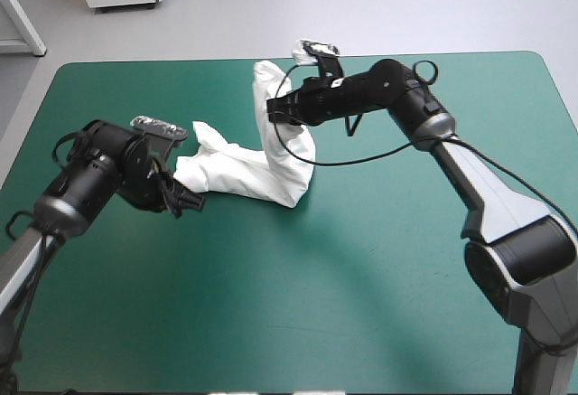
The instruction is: Fold the cloth
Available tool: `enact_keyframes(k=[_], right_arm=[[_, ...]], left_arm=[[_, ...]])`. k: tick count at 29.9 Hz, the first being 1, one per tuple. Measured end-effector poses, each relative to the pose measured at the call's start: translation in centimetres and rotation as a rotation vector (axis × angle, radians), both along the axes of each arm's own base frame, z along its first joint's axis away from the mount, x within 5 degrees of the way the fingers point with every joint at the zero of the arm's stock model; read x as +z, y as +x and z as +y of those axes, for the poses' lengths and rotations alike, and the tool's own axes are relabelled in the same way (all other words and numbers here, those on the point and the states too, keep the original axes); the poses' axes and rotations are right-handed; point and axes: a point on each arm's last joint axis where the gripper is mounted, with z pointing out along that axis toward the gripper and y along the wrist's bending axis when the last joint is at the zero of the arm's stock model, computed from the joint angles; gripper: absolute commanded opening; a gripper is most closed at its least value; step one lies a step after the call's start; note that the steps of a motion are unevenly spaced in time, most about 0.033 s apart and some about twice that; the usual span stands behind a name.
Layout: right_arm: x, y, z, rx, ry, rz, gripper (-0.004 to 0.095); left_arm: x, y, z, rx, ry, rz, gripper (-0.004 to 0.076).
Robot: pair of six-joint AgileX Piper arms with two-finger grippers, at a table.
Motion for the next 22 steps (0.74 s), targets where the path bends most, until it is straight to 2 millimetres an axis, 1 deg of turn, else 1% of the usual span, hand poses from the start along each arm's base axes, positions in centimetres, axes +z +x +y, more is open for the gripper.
enact_keyframes(k=[1, 2, 4, 5, 8, 10, 12, 15, 16, 19, 22], right_arm=[[-0.1, 0.2, 0.9, 0.013, 0.007, -0.001, 0.0044], [-0.4, 0.5, 2.1, 0.032, 0.013, -0.002, 0.0107], [-0.6, 0.9, 4.1, 0.07, 0.029, -0.009, 0.0284], [-1.0, 1.0, 5.1, 0.093, 0.036, -0.005, 0.0386], [-2.3, 1.0, 7.9, 0.163, 0.054, 0.018, 0.0639], [-3.3, 0.9, 9.2, 0.202, 0.046, 0.032, 0.0714], [-3.6, 0.5, 10.1, 0.233, 0.042, 0.042, 0.0702], [-3.1, 0.0, 10.3, 0.249, 0.041, 0.066, 0.0651], [-2.8, 0.1, 10.0, 0.241, 0.035, 0.074, 0.0639], [-2.2, 0.4, 8.4, 0.194, -0.057, 0.079, 0.0629], [-2.1, 0.7, 6.2, 0.129, -0.203, 0.104, 0.0629]], left_arm=[[-0.2, -0.8, 0.3, 0.007, 0.001, 0.006, -0.0009], [-0.6, -1.8, 0.7, 0.015, 0.002, 0.016, -0.0009], [-1.2, -3.3, 1.2, 0.026, 0.004, 0.03, -0.0009], [-1.6, -4.0, 1.5, 0.031, 0.007, 0.04, -0.0009], [-2.9, -5.5, 2.0, 0.037, 0.017, 0.072, -0.0009], [-3.7, -6.1, 2.3, 0.036, 0.02, 0.082, -0.0009], [-4.3, -6.5, 2.4, 0.035, 0.026, 0.097, -0.0009], [-4.7, -6.7, 2.5, 0.036, 0.03, 0.109, -0.0009], [-4.8, -6.7, 2.5, 0.036, 0.031, 0.11, -0.0009], [-4.8, -6.8, 2.5, 0.036, 0.031, 0.11, -0.0009], [-4.8, -6.8, 2.5, 0.035, 0.029, 0.105, -0.0009]])
